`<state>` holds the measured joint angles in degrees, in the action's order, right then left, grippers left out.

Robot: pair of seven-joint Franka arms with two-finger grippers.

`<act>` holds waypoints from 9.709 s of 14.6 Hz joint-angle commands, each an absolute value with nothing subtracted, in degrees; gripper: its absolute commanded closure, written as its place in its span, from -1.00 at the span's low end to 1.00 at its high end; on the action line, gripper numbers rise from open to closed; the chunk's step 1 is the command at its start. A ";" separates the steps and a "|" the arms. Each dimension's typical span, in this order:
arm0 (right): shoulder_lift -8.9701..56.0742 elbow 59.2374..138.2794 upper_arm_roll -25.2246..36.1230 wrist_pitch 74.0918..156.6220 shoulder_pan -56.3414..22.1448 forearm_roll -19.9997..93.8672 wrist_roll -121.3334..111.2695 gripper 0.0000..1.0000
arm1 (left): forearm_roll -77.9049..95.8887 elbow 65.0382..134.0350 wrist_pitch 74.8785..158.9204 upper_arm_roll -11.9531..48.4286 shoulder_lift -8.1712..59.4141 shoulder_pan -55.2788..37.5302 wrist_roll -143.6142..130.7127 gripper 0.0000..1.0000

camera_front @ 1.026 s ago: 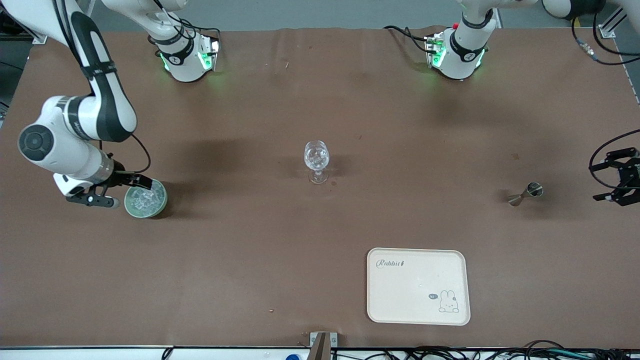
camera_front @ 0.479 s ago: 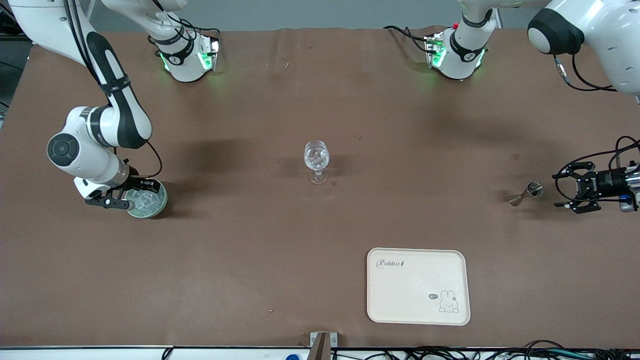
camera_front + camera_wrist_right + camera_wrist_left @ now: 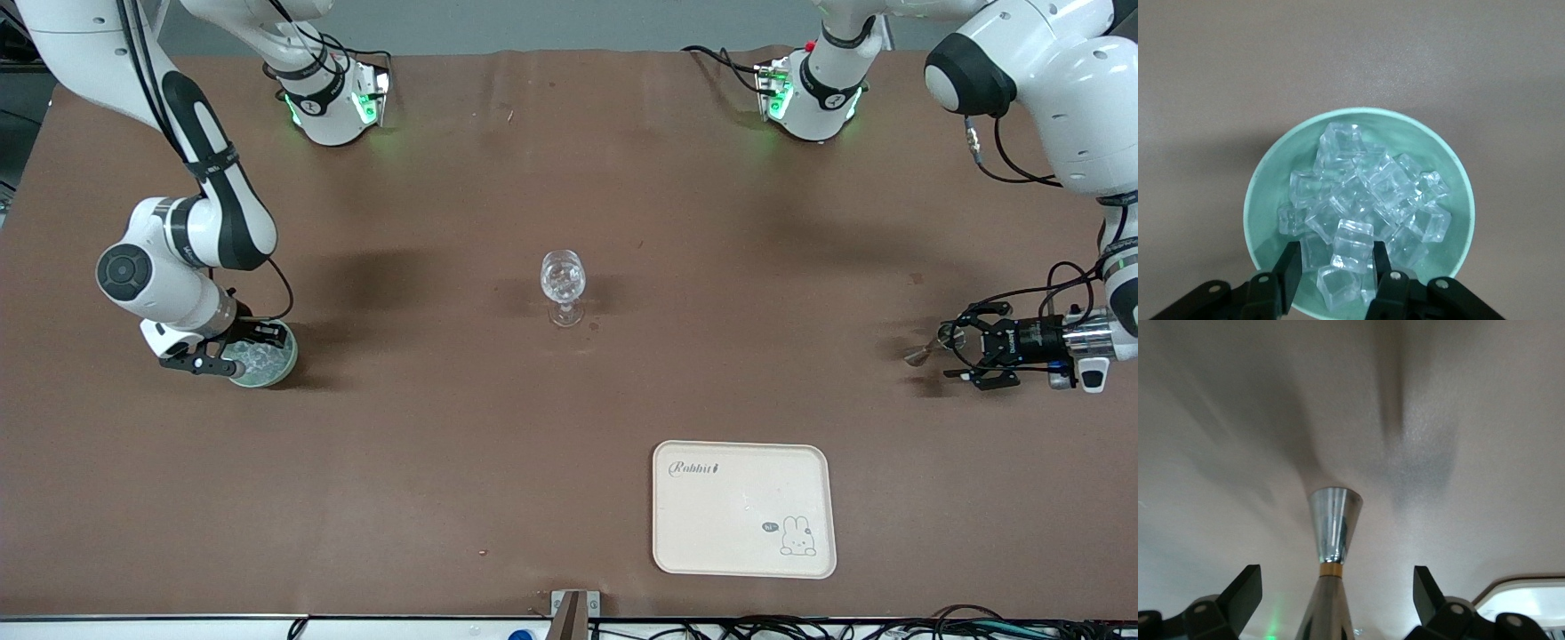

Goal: Pour wine and add ice with both arms
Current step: 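Grasp ice with the right gripper while the left gripper grasps the jigger, then lift the ice with the right gripper while the left gripper lifts the jigger, then carry the metal jigger over the wine glass with the left gripper, then tilt the jigger to pour into the glass with the left gripper, then carry the jigger to the tray while the right gripper nears the glass, then drop the ice into the glass while the left gripper lowers the jigger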

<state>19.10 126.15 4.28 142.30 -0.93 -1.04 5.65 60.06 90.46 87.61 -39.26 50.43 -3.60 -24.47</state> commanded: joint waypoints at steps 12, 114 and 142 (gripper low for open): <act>18.63 126.39 4.22 141.52 -0.61 -1.14 4.83 0.85 | 67.58 95.54 86.49 -39.02 49.75 -2.73 -25.05 0.21; 1.39 86.75 2.99 90.69 -23.01 6.76 46.81 0.99 | 59.72 108.99 132.98 10.30 13.96 -5.45 -73.68 0.99; 26.89 86.75 3.08 113.91 -49.22 3.96 79.28 0.44 | 106.96 83.94 132.98 -2.37 52.82 -5.10 -45.44 0.65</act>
